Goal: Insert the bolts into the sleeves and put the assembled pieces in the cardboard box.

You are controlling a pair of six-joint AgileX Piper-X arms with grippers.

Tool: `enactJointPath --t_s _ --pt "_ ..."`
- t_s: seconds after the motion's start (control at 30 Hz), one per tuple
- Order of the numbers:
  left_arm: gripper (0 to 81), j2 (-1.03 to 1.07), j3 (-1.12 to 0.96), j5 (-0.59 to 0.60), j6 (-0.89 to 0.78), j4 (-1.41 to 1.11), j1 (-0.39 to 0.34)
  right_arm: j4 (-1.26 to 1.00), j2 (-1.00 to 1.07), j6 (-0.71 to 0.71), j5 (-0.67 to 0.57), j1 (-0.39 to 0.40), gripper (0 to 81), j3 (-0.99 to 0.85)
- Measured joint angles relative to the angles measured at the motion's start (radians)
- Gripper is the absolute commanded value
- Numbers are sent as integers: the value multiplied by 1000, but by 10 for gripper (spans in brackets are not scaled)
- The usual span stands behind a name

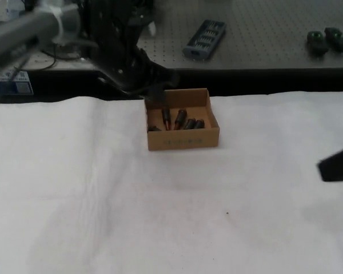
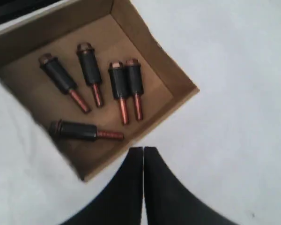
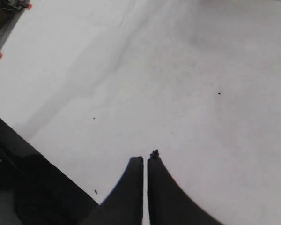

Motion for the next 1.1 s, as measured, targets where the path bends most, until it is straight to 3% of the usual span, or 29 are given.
enactJointPath --t_s 0.1,0.4,0.47,0.53,0.7,0.93,1.1 --pt "7 -67 37 -6 8 50 0 30 -96 4 51 0 29 34" --pt "7 -540 486 -9 17 19 0 32 -326 182 60 0 29 204" --pt "7 -753 654 -1 6 -48 0 25 -358 219 60 0 29 241" --pt "7 -902 947 46 -30 -171 0 4 -391 286 62 0 29 297" --pt "7 -1212 1350 151 -126 -408 0 -128 -530 489 67 0 29 476" --pt "7 -1411 1808 170 -329 -662 0 -343 -576 628 128 0 29 702" --pt "7 -1459 1948 171 -421 -770 0 -498 -579 704 214 0 29 849"
